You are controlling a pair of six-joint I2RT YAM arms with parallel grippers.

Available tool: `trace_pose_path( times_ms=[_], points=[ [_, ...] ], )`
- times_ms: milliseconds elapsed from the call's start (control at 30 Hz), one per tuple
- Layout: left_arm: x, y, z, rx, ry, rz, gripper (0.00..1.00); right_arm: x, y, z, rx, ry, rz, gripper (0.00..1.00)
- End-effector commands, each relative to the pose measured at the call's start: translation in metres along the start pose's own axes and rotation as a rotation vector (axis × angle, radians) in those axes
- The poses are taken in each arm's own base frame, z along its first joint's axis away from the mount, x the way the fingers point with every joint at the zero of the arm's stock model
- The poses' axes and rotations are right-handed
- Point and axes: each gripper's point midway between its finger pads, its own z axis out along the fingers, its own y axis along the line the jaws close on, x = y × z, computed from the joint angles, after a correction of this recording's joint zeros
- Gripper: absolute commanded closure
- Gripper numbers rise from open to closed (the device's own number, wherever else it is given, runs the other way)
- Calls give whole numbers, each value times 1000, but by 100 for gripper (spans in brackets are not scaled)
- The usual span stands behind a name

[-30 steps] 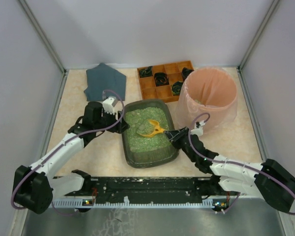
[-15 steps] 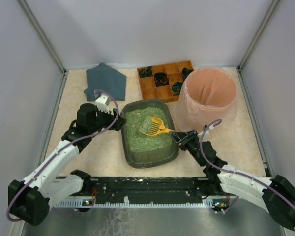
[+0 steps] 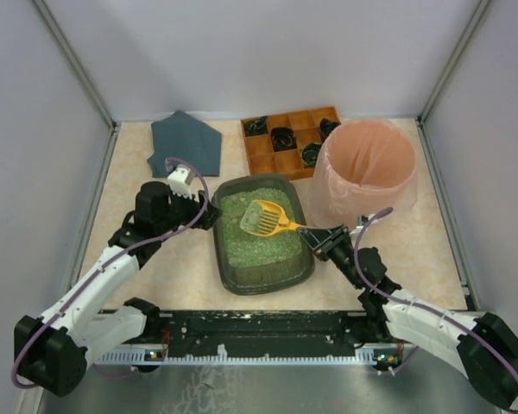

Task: Clean the litter box

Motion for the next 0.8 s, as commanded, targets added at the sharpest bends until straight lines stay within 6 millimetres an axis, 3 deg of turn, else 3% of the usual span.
trace_pose_path(
  times_ms=[0,167,267,400,533,667,767],
  points=[
    [-6,1,0,-3,-27,3,25,-17,39,1,-149,-31,67,100],
    [-7,2,-1,-6,-37,2,25,-9,60,7,-209,43,23,100],
    [-7,2,0,-8,-31,2,25,-25,45,6,-166,-19,71,100],
    [-7,2,-1,-8,-39,2,25,-13,65,10,-229,75,4,100],
    [-9,4,-1,-22,-37,1,25,-30,41,6,-155,8,60,100],
    [-9,5,-2,-28,-48,0,24,-21,64,8,-216,93,-18,100],
    [-9,3,-2,-17,-44,6,24,-41,40,7,-119,-2,34,100]
  ],
)
